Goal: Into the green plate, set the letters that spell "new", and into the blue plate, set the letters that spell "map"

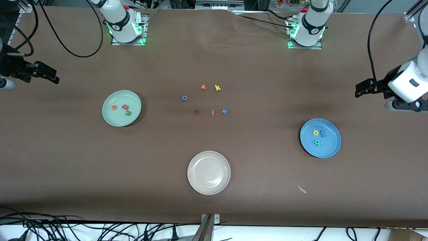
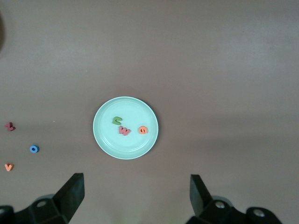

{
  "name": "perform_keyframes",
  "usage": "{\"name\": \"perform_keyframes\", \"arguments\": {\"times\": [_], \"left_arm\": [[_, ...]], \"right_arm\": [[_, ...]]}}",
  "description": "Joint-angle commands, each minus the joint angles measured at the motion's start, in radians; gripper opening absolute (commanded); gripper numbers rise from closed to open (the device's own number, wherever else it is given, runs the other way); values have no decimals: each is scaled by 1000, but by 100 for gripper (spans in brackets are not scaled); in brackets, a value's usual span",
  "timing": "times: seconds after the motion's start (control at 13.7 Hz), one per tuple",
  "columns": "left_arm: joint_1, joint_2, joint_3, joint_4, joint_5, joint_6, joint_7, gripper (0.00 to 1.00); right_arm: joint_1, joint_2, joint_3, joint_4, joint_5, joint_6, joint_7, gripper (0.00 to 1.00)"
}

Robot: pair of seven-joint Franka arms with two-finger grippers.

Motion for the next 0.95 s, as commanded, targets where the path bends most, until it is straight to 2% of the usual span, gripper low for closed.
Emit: {"name": "perform_keyframes", "arguments": {"times": [0.0,0.44,0.88], "left_arm": [[-15,-20,15,23,-28,-43,2,100],[-15,0,17,45,-33,-35,3,100],[5,11,17,45,-92,-33,5,100]], "right_arm": [[-9,-12,8,3,-5,-7,0,100],[-12,-11,10,9,-12,-1,-12,100],[-12,-8,8,9,-15,-1,-12,100]]}}
